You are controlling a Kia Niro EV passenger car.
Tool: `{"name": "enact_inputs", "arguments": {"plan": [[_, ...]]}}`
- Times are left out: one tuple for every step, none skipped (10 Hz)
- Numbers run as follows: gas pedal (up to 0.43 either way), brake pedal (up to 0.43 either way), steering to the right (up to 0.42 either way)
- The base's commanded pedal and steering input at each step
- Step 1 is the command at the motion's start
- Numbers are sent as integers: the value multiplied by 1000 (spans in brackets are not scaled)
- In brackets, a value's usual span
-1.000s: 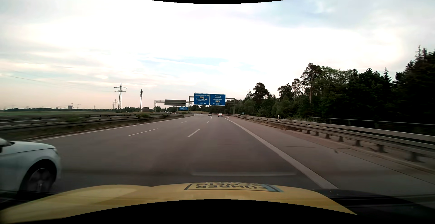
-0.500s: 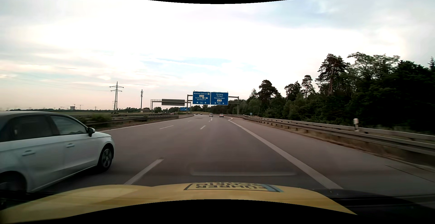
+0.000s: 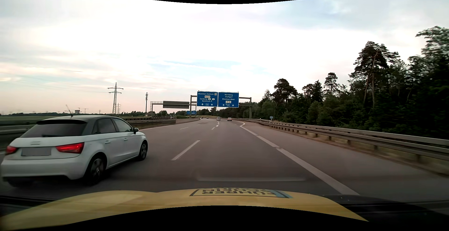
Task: Follow the waypoints while adhering to traffic rules and regulations
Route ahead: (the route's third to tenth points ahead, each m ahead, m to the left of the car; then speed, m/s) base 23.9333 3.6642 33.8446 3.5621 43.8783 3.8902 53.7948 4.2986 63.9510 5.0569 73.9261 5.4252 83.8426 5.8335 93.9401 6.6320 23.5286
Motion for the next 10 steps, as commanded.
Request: {"name": "enact_inputs", "arguments": {"plan": [[87,0,-5],[87,0,-4],[87,0,-4],[87,0,-4],[87,0,-4],[87,0,-4],[87,0,-4],[98,0,-4],[98,0,-4],[98,0,-4]]}}
